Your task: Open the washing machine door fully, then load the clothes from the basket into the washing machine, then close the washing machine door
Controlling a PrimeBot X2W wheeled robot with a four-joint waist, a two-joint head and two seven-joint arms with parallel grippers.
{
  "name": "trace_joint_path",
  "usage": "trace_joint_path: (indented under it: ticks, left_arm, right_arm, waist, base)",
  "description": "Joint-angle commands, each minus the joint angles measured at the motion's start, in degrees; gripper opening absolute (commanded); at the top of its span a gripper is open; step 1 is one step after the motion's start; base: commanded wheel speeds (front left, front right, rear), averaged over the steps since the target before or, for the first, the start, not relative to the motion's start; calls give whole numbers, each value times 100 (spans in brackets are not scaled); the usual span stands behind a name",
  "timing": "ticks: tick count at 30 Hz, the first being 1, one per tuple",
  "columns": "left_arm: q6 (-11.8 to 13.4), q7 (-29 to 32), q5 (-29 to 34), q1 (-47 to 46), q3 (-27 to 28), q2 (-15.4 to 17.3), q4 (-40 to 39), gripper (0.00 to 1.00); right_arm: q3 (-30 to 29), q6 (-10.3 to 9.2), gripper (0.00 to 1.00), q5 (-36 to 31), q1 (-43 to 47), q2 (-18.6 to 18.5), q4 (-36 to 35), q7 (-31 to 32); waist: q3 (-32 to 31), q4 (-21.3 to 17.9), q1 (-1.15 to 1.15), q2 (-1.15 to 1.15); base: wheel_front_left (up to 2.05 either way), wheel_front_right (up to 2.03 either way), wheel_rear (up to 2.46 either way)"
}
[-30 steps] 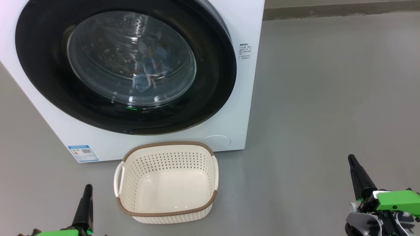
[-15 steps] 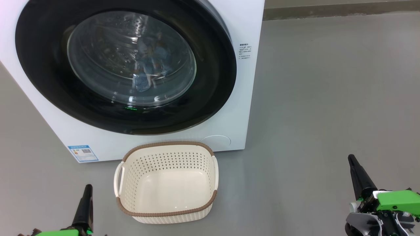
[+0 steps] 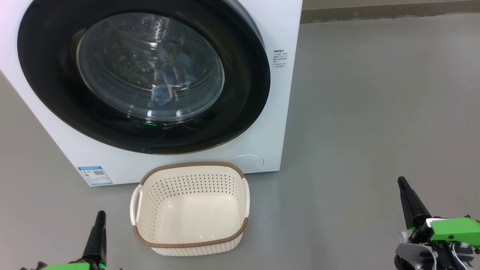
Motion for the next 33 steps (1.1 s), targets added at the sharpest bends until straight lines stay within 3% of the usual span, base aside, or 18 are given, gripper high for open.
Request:
trace_joint_path:
  ticks: [1,33]
  left_arm:
    - [-13,36,-46,-238,163,54,-178,0]
    - [-13,36,-46,-238,163,54,-178,0]
  right_arm:
    - [102,10,0,-7,-147,-43,-173,26]
    - [100,10,0,-8,-147,-42,-173,27]
  waist:
    - [0,0,0,0]
    - [0,0,0,0]
  base:
    - [0,0,0]
    - [0,0,0]
